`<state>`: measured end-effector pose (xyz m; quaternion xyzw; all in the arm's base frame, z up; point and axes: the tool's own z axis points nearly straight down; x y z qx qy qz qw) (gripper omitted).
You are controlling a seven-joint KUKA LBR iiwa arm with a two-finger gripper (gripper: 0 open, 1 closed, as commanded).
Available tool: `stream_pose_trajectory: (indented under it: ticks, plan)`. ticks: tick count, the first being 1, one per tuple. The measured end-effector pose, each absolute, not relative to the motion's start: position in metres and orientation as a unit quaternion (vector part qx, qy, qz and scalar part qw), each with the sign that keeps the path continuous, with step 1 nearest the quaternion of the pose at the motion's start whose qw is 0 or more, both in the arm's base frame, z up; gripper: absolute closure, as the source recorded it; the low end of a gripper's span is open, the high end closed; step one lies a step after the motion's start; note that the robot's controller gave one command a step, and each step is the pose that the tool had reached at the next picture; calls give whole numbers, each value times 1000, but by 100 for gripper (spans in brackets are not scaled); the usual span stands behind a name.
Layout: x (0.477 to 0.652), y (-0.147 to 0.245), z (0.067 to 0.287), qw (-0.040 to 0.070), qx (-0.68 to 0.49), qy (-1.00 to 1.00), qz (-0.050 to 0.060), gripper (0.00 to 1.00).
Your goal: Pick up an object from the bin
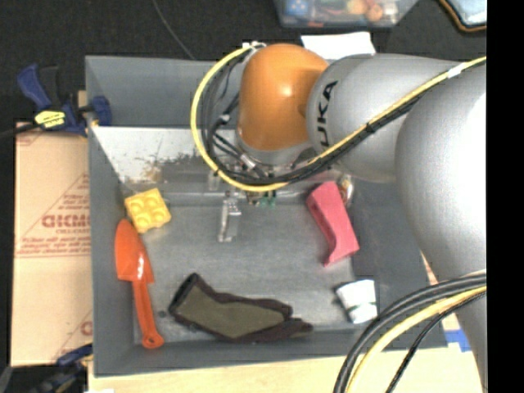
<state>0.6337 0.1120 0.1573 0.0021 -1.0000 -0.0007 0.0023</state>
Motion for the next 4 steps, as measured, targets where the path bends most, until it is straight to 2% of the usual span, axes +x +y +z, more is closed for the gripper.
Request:
stream_pose_trajectory:
  ticks: [1,2,3,4]
  plan:
    - [635,112,162,-2,1,-1000,-1,0]
    - [531,134,93,-2,149,-989,-1,0]
    - [625,190,102,-7,56,-998,1,0]
    - [513,118,100,-1,169,-986,0,0]
